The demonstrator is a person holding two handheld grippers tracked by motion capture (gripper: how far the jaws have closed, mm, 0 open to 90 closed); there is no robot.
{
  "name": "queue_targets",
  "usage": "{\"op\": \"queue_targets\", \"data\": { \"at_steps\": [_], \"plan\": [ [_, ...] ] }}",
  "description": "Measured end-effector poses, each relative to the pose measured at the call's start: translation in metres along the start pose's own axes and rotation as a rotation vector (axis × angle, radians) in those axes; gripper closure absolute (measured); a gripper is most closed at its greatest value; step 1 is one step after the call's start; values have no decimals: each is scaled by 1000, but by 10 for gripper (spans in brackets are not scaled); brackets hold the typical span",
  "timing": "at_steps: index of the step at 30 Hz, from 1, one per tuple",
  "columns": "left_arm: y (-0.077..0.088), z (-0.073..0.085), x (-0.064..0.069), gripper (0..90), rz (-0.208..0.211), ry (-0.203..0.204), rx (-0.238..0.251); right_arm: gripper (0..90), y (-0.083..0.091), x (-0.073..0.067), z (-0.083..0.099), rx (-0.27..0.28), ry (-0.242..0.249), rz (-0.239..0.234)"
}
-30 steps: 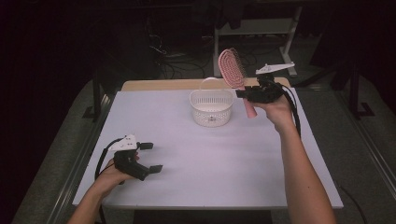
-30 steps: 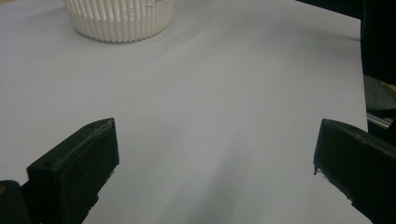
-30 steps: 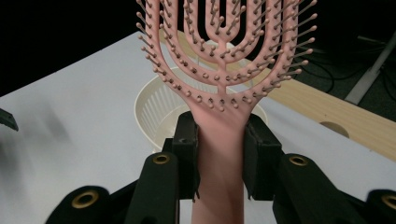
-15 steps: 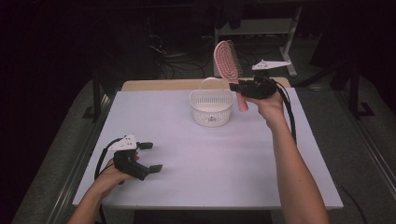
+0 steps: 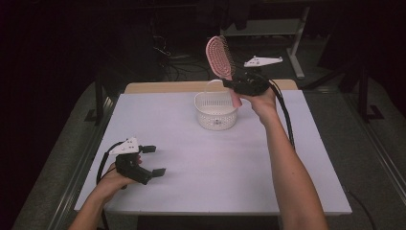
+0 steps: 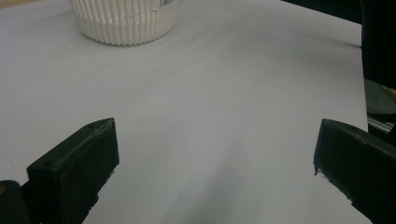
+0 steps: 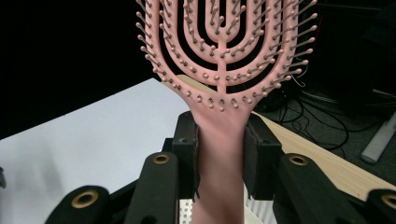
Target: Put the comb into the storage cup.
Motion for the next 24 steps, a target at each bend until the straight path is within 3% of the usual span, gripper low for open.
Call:
{"op": "queue_targets", "data": {
  "at_steps": [16,24],
  "plan": [
    [1,0,-1,2,0,3,2,685,-33,6,13,-14,14,-25],
    [1,0,-1,2,0,2,4,684,-43,7,24,-54,47,-36]
  ]
}}
Point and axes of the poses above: each handheld gripper's, and its own axes: y roughly backward along the jaws, z roughly out of its underside, x roughly to its right, the point moved 8 cm from there along -y, roughly forward along the jaws, and after that the axes turned 3 degrees about -y, right-handed, at the moved point
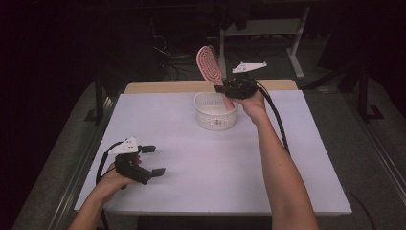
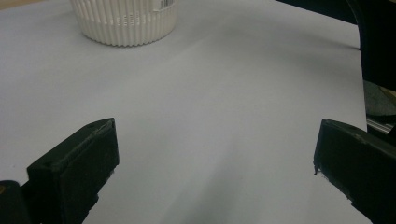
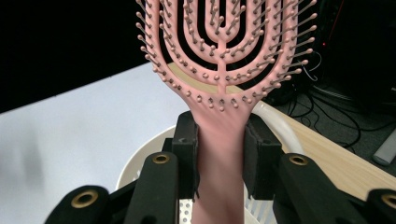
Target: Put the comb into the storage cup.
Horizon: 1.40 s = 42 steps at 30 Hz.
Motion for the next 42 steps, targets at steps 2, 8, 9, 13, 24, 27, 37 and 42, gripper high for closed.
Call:
{"op": "queue_targets", "data": {
  "at_steps": [2,8,9,13,24,27,37,42],
  "plan": [
    [0,0,0,2,-1,0,0,684,-3,0,3,-15,6,-1],
    [0,0,0,2,-2,-1,1,684,-10,0,9,-44,19,-4],
    [0,0,0,2,-2,-2,0,683,-11,-1,10,-51,21,-5],
    [0,0,0,2,-2,-5,-1,683,-15,-2,15,-71,27,-10],
    [0,0,0,2,-2,-5,-2,681,-26,-6,24,-125,66,-21],
    [0,0,1,2,-1,-6,-2,681,-28,-8,26,-131,71,-28],
    [-1,0,1,2,1,-9,-3,679,-38,-14,37,-202,102,-38],
    [-1,0,1,2,0,-8,-3,676,-42,-15,43,-237,102,-35]
  ]
}}
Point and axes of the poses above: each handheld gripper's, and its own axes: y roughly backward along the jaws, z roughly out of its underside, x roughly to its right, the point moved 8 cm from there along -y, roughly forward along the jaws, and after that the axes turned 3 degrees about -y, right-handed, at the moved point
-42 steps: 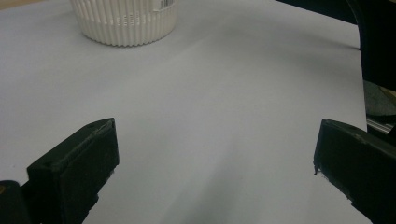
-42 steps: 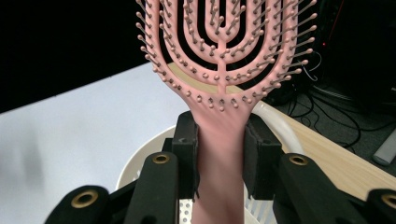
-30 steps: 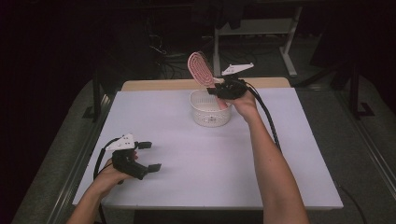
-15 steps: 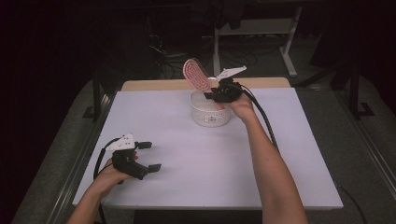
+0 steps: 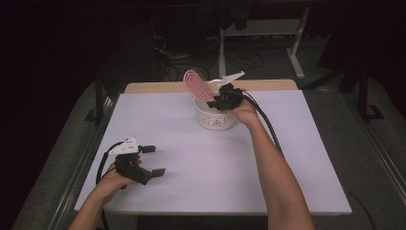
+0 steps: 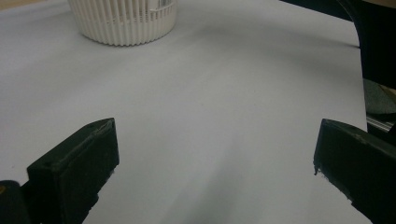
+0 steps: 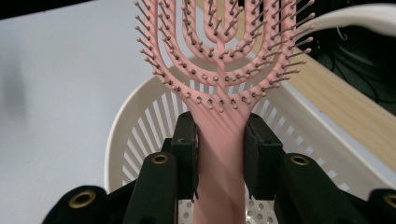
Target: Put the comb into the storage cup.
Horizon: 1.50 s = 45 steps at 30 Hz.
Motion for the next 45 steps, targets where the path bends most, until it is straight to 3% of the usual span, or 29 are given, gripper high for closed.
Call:
{"op": "queue_targets", "data": {
  "at_steps": [9,17,22,30,45],
  "plan": [
    [-1,0,0,2,1,-1,0,654,-4,1,4,-48,-5,10],
    [0,0,1,2,2,-2,-1,508,0,3,2,-54,-15,27],
    [0,0,1,2,-1,-3,-1,462,10,6,5,-75,-31,18],
    [0,1,1,2,-4,1,-2,385,36,7,-9,-9,-66,2],
    [1,2,0,2,-6,5,-7,266,68,-2,-2,-20,-128,-8]
  ]
}}
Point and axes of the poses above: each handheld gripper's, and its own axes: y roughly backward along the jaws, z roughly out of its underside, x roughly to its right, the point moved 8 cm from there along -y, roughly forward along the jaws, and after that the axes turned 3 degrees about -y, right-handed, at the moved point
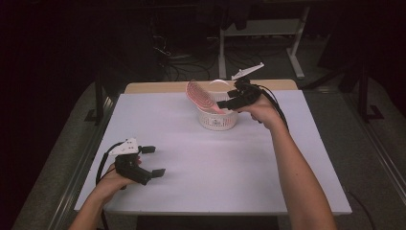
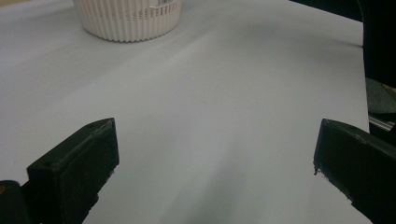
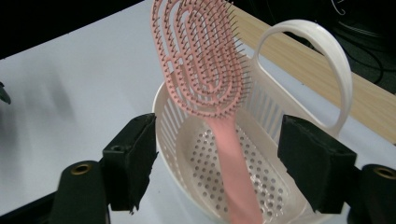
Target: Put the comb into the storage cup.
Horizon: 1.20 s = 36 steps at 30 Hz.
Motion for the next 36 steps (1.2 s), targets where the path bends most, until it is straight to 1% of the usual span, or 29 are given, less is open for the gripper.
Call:
{"op": "queue_targets", "data": {
  "at_steps": [4,7,12,15,19,21,24,25,31,36],
  "plan": [
    [1,0,0,2,-1,-2,-1,230,9,-2,7,-1,-14,6],
    [1,1,1,2,-2,-1,-4,204,16,-2,12,4,-10,23],
    [1,1,0,2,-6,4,-4,143,28,-4,21,13,-21,34],
    [1,2,1,2,-6,8,-4,126,34,-5,28,13,-30,47],
    [1,2,1,2,-8,11,-3,58,40,-6,37,16,-56,42],
    [1,2,1,2,-11,10,-4,19,42,-7,42,12,-54,55],
    [1,2,1,2,-11,12,-4,3,45,-9,50,13,-53,63],
    [1,2,1,2,-11,12,-5,1,47,-10,53,21,-53,68],
    [2,1,0,2,-13,12,-3,0,54,-19,68,39,-45,67],
    [1,2,1,2,-13,13,-7,0,57,-27,84,41,-45,62]
  ]
}}
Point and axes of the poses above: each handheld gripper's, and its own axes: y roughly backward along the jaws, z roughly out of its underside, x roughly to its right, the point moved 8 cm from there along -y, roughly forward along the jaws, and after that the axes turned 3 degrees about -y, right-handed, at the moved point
